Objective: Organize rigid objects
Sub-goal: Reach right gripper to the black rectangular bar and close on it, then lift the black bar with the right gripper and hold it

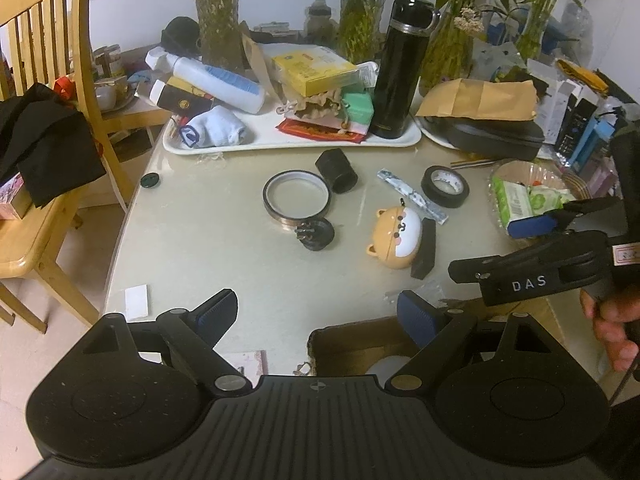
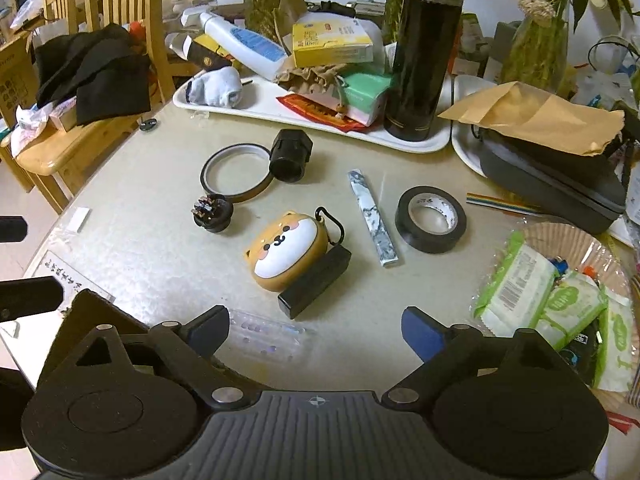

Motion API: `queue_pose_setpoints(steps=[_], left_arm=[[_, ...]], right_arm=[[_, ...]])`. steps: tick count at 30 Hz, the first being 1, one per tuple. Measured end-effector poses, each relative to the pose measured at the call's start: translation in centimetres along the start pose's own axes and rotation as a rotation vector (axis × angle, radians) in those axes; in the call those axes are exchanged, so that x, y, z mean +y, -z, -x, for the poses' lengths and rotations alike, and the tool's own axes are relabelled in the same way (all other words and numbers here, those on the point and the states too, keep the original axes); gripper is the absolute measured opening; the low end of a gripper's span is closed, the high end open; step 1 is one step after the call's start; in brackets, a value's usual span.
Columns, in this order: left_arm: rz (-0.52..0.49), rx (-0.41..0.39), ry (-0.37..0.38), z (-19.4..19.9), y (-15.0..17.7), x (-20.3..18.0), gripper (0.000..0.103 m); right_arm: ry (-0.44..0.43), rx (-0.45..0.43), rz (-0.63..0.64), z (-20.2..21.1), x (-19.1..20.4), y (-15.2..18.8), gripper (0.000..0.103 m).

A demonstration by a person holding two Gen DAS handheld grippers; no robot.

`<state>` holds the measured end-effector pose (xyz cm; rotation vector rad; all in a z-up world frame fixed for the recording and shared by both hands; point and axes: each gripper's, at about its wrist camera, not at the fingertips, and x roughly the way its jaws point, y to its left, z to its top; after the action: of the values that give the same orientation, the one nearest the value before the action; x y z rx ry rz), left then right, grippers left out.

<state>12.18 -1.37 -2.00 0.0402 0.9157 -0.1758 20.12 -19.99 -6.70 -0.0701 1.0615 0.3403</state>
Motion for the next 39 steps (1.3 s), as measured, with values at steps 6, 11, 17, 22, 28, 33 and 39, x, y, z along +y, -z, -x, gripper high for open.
queue_pose_setpoints(steps=[6, 11, 17, 22, 28, 33, 39], left_arm=[[0.014, 0.018, 0.006, 0.0, -0.1, 0.4, 0.088], [0.031, 0.028, 0.034, 0.0, -0.4, 0.4, 0.088], [0.059, 0.044, 0.036, -0.3, -0.4, 1.1, 0.088], [0.081, 0.054, 0.047, -0.3, -0.4, 1.7, 0.088], [0.087, 0.039, 0.081, 0.0, -0.5, 1.6, 0.088], [0.087, 0.042, 0.083, -0.1, -0.5, 1.4, 0.088], [0.087, 0.042, 0.08, -0.2, -0.5, 1.4, 0.088]], right_arm=[[0.006, 0.024, 0.019, -1.5, 0.2, -0.5, 0.092], [0.009, 0.039, 0.079, -3.0, 1.0, -1.2, 0.087], [0.013, 0.077, 0.106, -5.4, 1.3, -1.9, 0.078], [0.019, 0.1, 0.099, -6.5, 0.9, -2.0, 0.061], [0.037, 0.133, 0.047, -6.6, -0.3, -1.7, 0.018], [0.051, 0.182, 0.008, -5.9, -1.4, -1.5, 0.017], [0.061, 0.187, 0.026, -6.6, -1.7, -1.1, 0.023]])
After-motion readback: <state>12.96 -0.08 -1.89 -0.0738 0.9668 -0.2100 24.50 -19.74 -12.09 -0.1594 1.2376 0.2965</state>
